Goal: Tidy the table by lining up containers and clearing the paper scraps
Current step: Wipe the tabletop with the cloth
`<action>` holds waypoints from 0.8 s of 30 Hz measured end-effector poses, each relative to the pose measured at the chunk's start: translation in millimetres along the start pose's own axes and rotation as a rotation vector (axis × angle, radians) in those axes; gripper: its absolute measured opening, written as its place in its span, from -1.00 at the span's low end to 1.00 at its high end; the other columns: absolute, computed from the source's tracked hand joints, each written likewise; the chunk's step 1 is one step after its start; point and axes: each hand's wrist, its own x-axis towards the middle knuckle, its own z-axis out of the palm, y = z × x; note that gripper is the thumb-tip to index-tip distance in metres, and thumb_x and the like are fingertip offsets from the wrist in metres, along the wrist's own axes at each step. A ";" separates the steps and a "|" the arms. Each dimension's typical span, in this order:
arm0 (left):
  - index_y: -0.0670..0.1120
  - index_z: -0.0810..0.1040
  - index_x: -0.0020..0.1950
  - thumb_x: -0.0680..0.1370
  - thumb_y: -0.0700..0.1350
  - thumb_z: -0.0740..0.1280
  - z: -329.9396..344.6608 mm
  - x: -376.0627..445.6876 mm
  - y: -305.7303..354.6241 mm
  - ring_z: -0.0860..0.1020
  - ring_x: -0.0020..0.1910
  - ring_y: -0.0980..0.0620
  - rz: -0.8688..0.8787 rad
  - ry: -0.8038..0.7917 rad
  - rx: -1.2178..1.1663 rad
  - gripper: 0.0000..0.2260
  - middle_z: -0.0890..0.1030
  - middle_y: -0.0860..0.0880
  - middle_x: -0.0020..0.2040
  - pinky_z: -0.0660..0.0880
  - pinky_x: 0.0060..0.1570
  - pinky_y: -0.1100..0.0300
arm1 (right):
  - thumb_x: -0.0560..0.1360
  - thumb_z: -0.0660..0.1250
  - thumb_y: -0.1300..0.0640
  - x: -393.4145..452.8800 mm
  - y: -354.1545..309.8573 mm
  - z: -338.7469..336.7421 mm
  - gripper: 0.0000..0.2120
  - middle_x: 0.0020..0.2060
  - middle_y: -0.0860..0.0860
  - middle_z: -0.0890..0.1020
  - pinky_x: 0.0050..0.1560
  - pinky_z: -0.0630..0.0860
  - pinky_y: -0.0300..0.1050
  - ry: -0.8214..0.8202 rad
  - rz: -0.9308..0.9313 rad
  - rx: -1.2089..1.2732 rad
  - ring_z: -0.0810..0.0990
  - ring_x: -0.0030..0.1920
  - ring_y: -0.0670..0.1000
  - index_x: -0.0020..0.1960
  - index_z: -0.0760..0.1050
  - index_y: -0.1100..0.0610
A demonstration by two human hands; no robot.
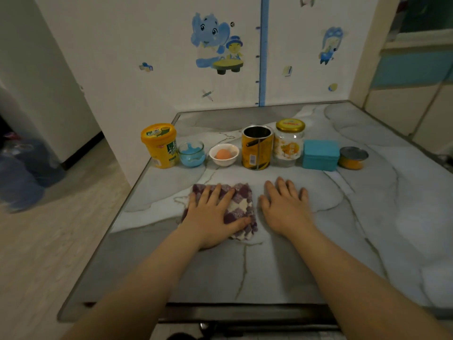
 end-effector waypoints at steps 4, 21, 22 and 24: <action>0.22 -0.19 0.55 0.42 0.50 -0.05 3.8 -37.3 15.7 -0.22 0.56 -0.06 0.028 0.010 -0.001 -0.21 -0.18 0.00 0.59 -0.25 0.48 -0.19 | 0.64 -0.12 -0.12 -0.7 0.9 -3.7 -0.46 0.57 0.07 -0.02 0.49 -0.15 0.24 0.008 -0.019 0.026 -0.09 0.56 0.12 0.57 0.00 0.02; 0.23 -0.26 0.54 0.26 0.57 -0.26 14.2 -115.0 40.9 -0.33 0.53 -0.04 0.053 -0.019 0.016 -0.10 -0.29 0.04 0.56 -0.30 0.46 -0.18 | 0.62 -0.11 -0.20 -45.4 109.9 -36.9 -0.42 0.58 0.07 -0.01 0.52 -0.09 0.20 -0.029 0.071 -0.069 -0.05 0.56 0.11 0.58 0.00 0.00; 0.23 -0.26 0.54 0.26 0.57 -0.27 14.6 -113.5 44.2 -0.33 0.53 -0.04 0.047 -0.015 0.021 -0.10 -0.29 0.04 0.56 -0.31 0.46 -0.19 | 0.62 -0.12 -0.21 -46.9 118.6 -33.8 -0.42 0.58 0.07 -0.01 0.51 -0.08 0.21 -0.032 0.084 -0.069 -0.05 0.56 0.11 0.58 0.00 0.00; 0.23 -0.26 0.54 0.25 0.57 -0.28 14.5 -111.7 48.7 -0.32 0.53 -0.05 0.037 -0.008 0.026 -0.10 -0.29 0.04 0.57 -0.32 0.46 -0.19 | 0.62 -0.15 -0.21 -49.4 125.6 -27.0 -0.42 0.58 0.06 -0.01 0.51 -0.08 0.21 -0.028 0.103 -0.064 -0.05 0.56 0.11 0.58 -0.02 -0.02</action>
